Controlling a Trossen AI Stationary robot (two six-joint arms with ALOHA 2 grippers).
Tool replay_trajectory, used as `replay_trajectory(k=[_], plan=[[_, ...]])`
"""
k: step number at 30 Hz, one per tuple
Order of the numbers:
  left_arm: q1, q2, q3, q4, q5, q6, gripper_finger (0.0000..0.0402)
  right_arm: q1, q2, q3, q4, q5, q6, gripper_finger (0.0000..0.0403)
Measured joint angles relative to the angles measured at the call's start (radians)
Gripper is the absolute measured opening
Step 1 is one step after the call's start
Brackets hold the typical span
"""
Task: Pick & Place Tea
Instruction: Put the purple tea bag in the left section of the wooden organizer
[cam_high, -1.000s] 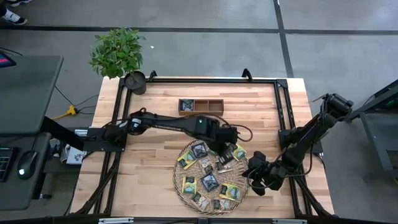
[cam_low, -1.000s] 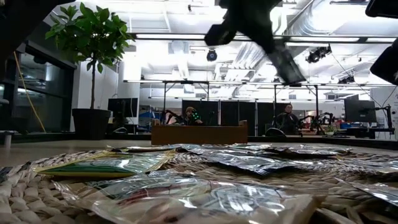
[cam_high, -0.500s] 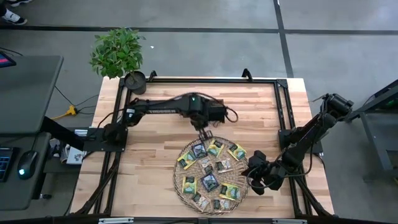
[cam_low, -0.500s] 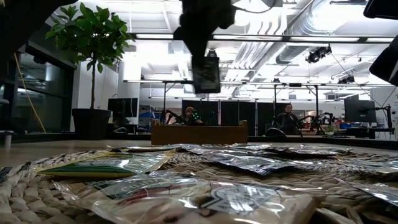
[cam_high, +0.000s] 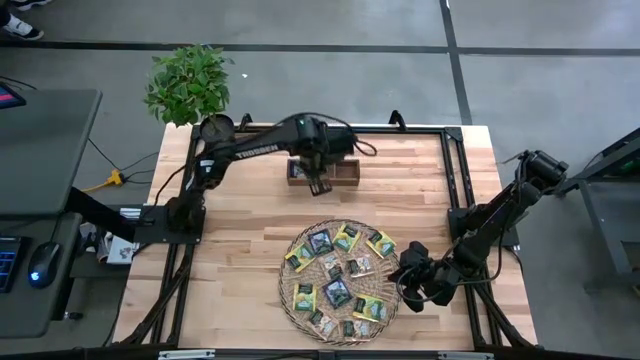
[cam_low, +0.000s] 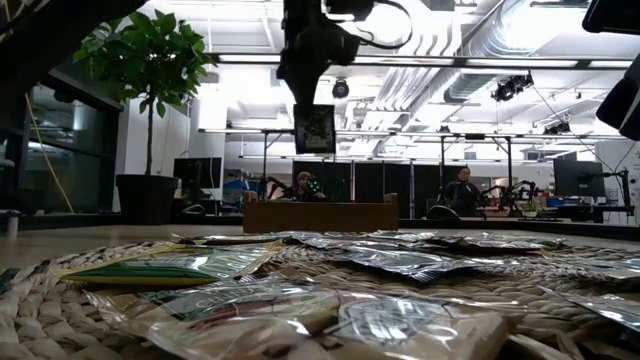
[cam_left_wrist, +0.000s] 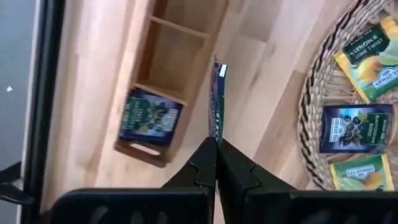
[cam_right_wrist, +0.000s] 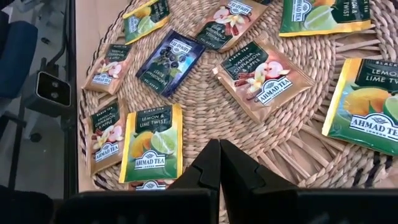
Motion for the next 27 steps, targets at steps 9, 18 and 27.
replay_trajectory(k=[9, 18, 27], plan=[[0.123, -0.055, -0.012, 0.001, 0.115, 0.144, 0.0, -0.017, 0.0, 0.0, -0.001, 0.031, 0.001, 0.0], [0.173, -0.113, -0.101, 0.008, 0.266, 0.248, 0.0, -0.067, 0.0, 0.0, -0.002, 0.021, -0.008, 0.0], [0.171, -0.379, -0.567, 0.32, 0.361, 0.223, 0.0, -0.099, 0.0, 0.0, -0.001, 0.018, -0.027, 0.0]])
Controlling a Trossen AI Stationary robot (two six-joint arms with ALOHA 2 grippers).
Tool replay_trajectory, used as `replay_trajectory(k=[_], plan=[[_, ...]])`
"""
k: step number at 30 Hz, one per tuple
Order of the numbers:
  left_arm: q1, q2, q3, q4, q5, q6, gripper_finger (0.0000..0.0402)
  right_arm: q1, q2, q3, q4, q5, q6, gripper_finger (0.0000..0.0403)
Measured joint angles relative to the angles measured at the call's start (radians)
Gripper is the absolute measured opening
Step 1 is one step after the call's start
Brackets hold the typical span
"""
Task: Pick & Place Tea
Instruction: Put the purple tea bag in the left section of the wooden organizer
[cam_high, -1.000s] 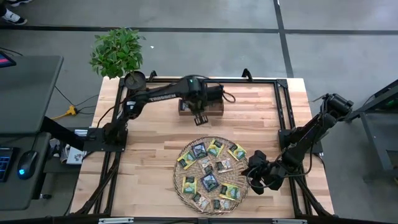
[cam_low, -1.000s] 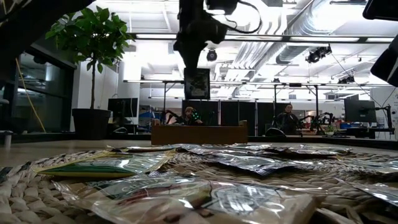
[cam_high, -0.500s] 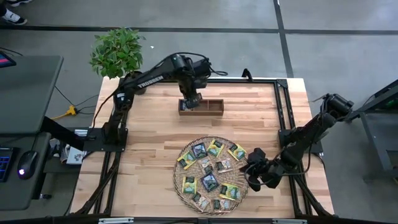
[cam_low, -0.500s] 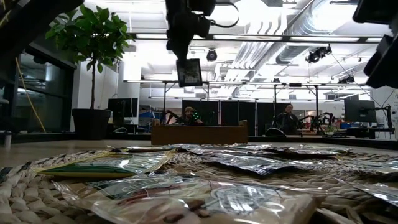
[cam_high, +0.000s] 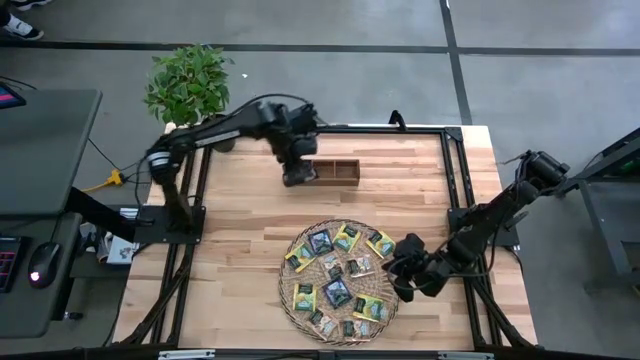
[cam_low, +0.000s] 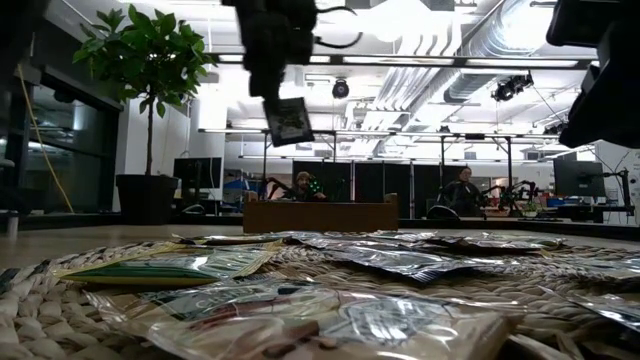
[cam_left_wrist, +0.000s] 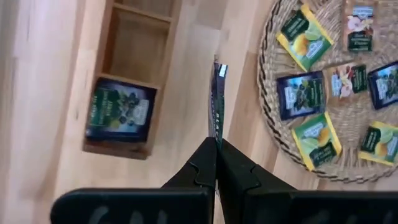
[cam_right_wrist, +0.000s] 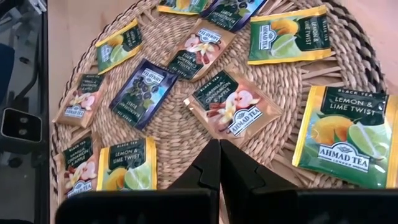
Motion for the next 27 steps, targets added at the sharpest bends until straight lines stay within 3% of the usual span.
replay_trajectory(k=[4, 7, 27], plan=[[0.002, -0.105, -0.197, 0.113, -0.078, -0.003, 0.0, -0.014, 0.0, 0.0, 0.0, 0.0, -0.008, 0.0], [0.003, -0.121, -0.254, 0.141, -0.109, 0.033, 0.0, -0.023, 0.0, 0.0, 0.0, -0.001, -0.014, 0.0], [0.161, -0.034, -0.264, 0.203, -0.047, 0.293, 0.0, -0.047, 0.0, 0.0, 0.023, -0.052, -0.026, 0.0]])
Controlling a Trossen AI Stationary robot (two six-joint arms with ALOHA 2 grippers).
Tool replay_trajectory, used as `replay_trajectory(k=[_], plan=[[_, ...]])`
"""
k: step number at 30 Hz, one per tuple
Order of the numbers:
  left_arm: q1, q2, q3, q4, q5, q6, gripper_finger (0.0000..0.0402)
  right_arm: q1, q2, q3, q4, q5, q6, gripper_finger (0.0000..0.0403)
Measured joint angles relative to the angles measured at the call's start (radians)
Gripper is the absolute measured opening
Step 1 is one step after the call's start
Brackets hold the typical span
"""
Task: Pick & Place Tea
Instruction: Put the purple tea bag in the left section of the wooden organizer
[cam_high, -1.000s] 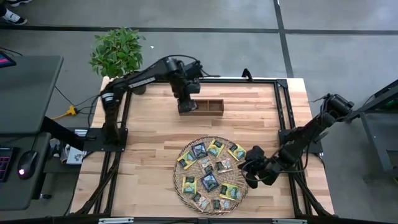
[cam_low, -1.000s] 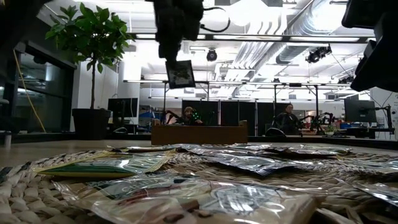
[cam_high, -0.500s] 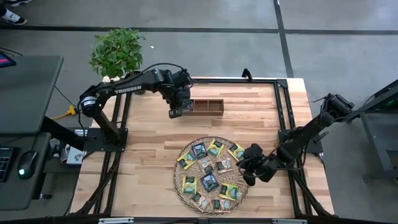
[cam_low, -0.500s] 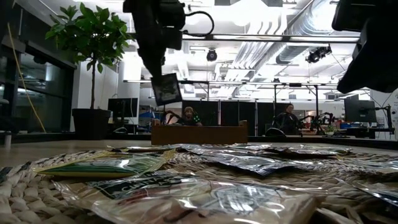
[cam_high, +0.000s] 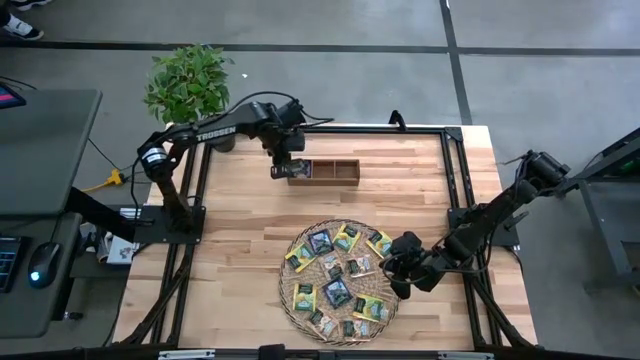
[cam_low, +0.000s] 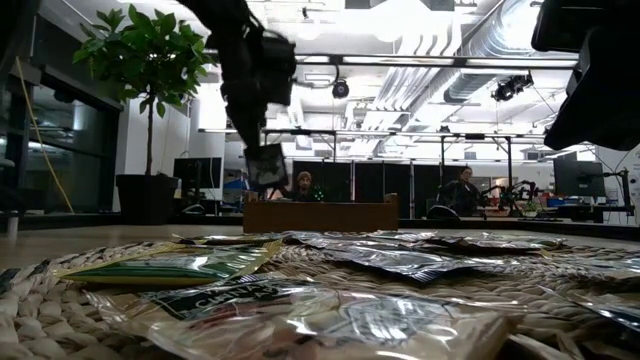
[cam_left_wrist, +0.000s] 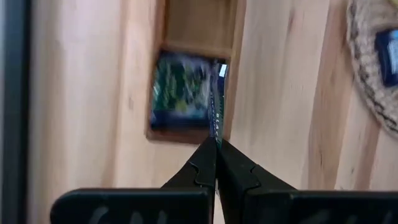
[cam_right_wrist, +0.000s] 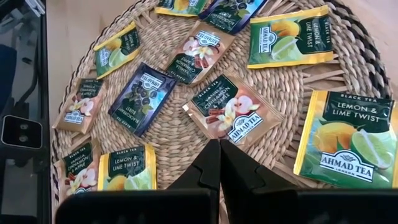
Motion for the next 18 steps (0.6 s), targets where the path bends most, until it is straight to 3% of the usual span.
replay_trajectory(k=[18], plan=[[0.024, 0.029, 0.005, 0.083, 0.013, 0.142, 0.0, -0.044, 0.0, 0.0, 0.0, -0.009, 0.021, 0.0]])
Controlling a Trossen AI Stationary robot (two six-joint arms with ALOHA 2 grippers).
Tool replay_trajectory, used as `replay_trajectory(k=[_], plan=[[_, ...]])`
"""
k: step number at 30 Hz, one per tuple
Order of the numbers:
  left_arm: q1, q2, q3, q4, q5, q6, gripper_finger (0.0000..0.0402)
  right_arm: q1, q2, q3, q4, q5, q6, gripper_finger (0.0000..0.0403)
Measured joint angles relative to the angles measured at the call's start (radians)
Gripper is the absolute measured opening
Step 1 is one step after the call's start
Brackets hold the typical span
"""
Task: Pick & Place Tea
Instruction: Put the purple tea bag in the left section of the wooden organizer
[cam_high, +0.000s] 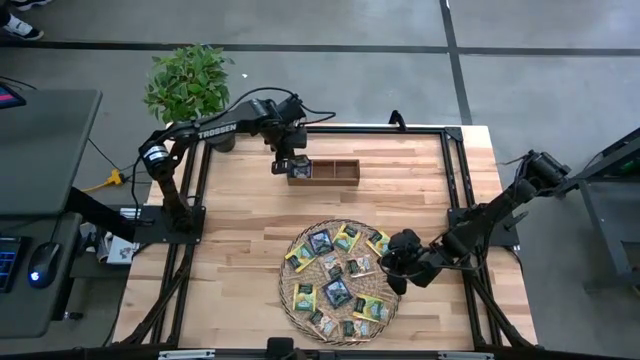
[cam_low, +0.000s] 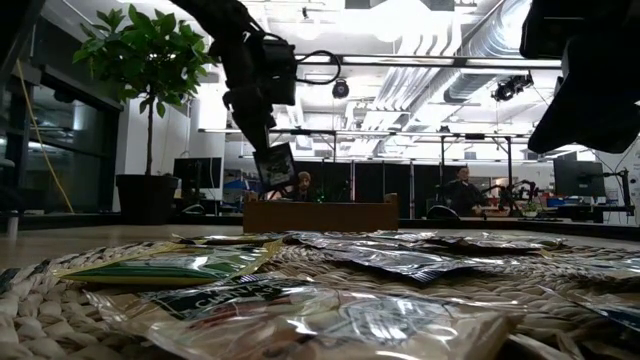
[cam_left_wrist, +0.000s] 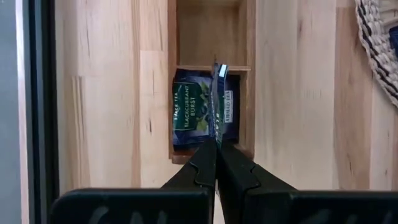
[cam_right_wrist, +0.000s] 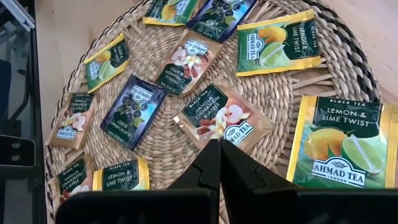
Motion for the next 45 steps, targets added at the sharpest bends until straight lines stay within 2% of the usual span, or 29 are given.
replay_trajectory(k=[11, 20, 30, 34, 38, 45], plan=[[0.0, 0.091, 0.0, -0.036, -0.025, 0.004, 0.0, -0.001, 0.0, 0.0, 0.0, -0.008, 0.005, 0.0], [0.0, 0.092, 0.0, -0.059, -0.107, 0.001, 0.0001, -0.001, 0.0, 0.0, 0.0, -0.008, 0.006, 0.0], [-0.017, 0.091, 0.0, -0.063, -0.115, 0.02, 0.0003, -0.001, 0.0, 0.0, -0.001, -0.008, 0.006, 0.0], [-0.029, 0.091, 0.0, -0.062, -0.158, 0.022, 0.003, -0.001, 0.0, 0.0, -0.001, -0.009, 0.006, 0.0], [-0.027, 0.091, 0.0, -0.059, -0.202, -0.001, 0.008, -0.001, 0.0, 0.0, -0.001, -0.009, 0.006, 0.0], [-0.027, 0.091, 0.0, -0.058, -0.206, -0.032, 0.0161, -0.001, 0.0, 0.0, 0.0, -0.009, 0.006, 0.0]])
